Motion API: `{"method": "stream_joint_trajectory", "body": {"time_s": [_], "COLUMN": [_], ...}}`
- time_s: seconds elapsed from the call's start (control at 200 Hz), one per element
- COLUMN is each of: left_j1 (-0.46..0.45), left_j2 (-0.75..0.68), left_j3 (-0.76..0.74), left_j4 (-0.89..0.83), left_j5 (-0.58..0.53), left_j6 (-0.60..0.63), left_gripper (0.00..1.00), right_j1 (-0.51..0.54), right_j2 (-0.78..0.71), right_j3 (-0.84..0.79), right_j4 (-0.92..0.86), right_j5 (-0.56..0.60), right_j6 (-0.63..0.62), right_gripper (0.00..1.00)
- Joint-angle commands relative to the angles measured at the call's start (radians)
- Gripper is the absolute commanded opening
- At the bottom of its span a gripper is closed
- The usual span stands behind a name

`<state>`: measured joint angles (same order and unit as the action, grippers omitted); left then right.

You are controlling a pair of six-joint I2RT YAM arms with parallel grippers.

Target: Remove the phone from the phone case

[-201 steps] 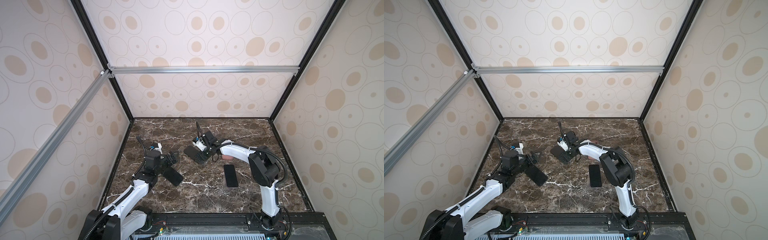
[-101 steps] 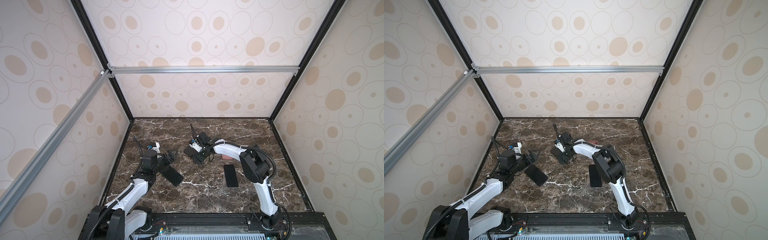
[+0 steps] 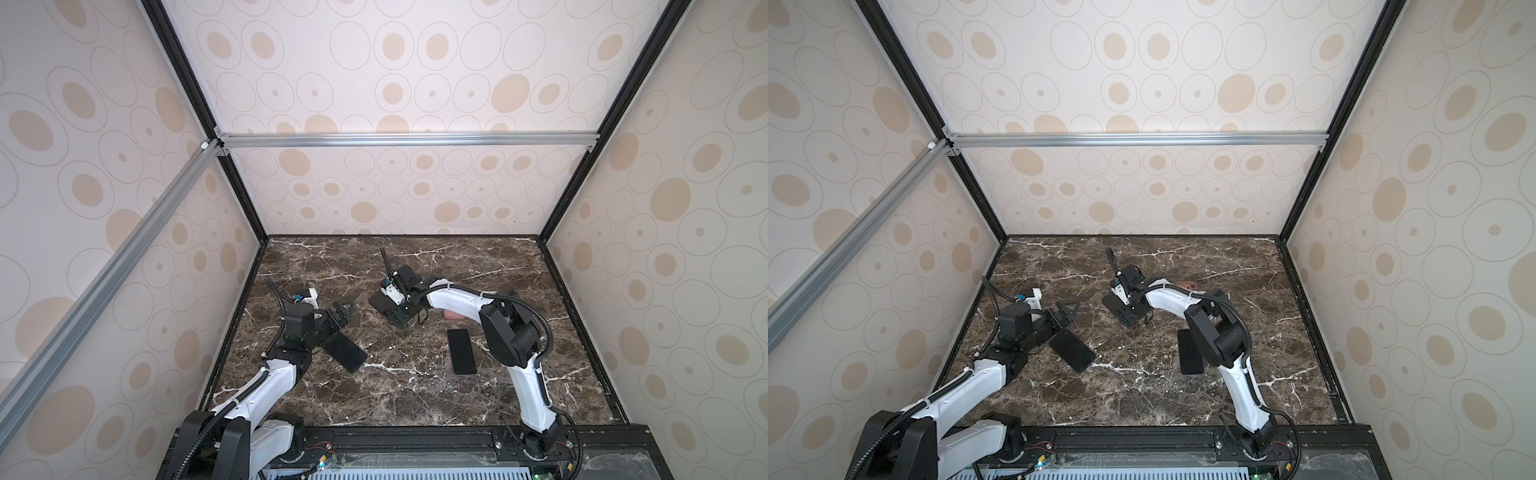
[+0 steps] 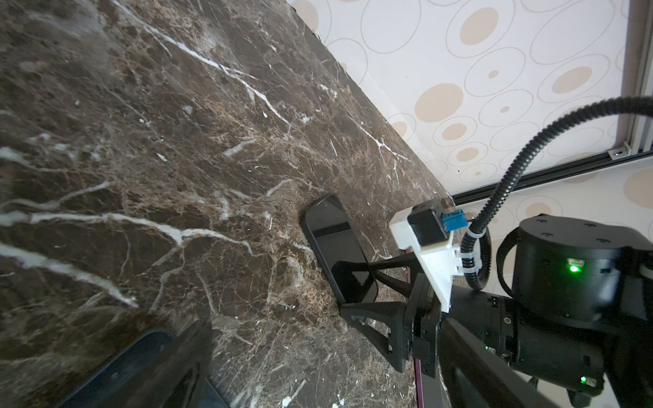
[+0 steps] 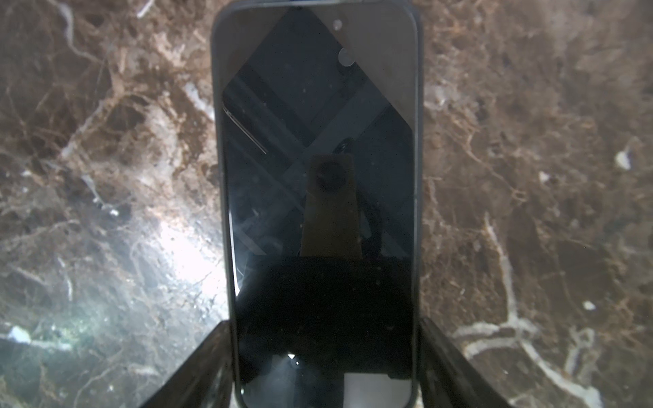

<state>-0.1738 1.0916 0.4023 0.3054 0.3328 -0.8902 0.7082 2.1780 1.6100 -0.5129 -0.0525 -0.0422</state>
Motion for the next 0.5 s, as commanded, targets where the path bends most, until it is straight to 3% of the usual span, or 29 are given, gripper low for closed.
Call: {"method": "stream_joint_trajectory", "body": {"time_s": [0.0, 0.175, 0.49], "left_j1": [-0.006, -0.115, -0.318], "left_j2": [-0.024, 0.011, 0.185], "left_j3": [-0.007, -0.025, -0.030], "left_j4": [0.039, 0.087, 0.253], "left_j5": [0.018, -0.011, -0.033], "left_j6": [0.011, -0.038, -0.174], "left_gripper": [0.99, 0.97, 0.93], "right_j1": [0.012, 0.014, 0.015], "right_j2": [-0.013, -0.141, -0.382], "right_j3": [-0.086, -0.256, -0.588], "right_j4": [-0.088, -0.049, 0.166], "right_j5": [-0.003, -0.032, -0.218], "right_j6": [0.108, 0.266, 0.578], "right_gripper": [0.61, 0.60, 0.59]}}
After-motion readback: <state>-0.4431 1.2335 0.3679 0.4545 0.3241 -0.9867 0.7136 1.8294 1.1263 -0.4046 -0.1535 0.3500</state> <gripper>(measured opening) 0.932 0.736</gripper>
